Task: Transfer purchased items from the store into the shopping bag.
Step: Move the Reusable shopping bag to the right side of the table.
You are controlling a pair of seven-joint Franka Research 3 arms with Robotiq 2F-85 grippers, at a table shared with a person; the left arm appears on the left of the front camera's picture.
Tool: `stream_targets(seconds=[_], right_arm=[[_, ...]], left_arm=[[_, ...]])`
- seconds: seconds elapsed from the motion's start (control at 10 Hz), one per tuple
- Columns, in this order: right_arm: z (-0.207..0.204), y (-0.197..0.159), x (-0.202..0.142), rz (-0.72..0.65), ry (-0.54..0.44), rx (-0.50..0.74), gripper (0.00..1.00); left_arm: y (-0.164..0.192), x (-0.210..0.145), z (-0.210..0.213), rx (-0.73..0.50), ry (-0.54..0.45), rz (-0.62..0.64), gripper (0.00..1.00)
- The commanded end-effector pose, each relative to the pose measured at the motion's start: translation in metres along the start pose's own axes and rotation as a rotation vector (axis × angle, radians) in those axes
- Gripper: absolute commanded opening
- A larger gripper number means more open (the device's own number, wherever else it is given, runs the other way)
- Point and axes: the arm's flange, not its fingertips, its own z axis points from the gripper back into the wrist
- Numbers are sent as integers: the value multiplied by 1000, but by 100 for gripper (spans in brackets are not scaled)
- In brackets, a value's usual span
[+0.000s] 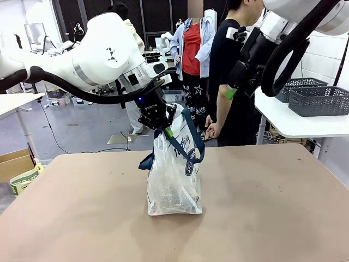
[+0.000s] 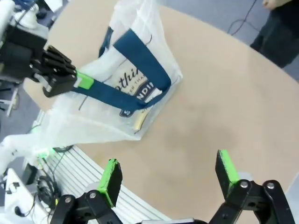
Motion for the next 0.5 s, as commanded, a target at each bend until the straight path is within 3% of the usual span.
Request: stream_targets(seconds=[0.0, 0.4], right_arm=[[0, 2, -4, 9, 26, -11, 100], [0, 2, -4, 9, 26, -11, 100]], left_arm=[[1, -1, 2, -4, 0, 6, 0], [1, -1, 2, -4, 0, 6, 0]])
